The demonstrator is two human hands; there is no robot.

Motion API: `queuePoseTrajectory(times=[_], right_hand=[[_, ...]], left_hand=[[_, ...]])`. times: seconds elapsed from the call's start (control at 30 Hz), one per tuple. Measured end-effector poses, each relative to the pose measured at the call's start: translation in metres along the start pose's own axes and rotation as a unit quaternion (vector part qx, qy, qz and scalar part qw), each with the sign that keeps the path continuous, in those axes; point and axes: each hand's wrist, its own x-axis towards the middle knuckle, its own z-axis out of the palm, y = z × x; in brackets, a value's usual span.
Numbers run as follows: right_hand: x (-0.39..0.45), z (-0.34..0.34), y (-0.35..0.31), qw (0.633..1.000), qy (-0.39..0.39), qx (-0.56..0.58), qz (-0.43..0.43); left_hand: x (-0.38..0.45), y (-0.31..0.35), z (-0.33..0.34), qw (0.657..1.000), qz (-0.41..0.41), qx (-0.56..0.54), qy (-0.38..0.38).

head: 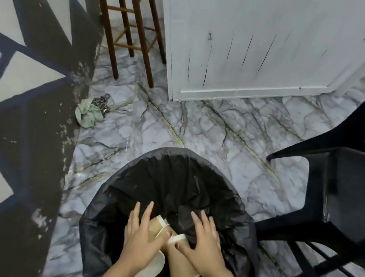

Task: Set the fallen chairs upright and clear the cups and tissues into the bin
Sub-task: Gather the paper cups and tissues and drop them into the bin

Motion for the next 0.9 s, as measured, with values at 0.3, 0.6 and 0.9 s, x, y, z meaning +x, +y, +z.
queuePoseTrajectory(times=[0.3,0.6,0.9], right_hand=[[-0.066,-0.130,-0.064,0.997,0.068,0.005,-0.045],[-0.175,-0.239,-0.078,0.972,0.233,0.013,-0.033],[-0.293,-0.267,-0.036,0.923,0.376,0.029,0.079]], left_hand=[[-0.033,0.122,-0.064,0.995,0.092,0.033,0.030],[-0.097,0.259,-0.092,0.963,0.260,0.070,-0.028],[-0.158,0.328,-0.064,0.893,0.419,0.104,-0.126]])
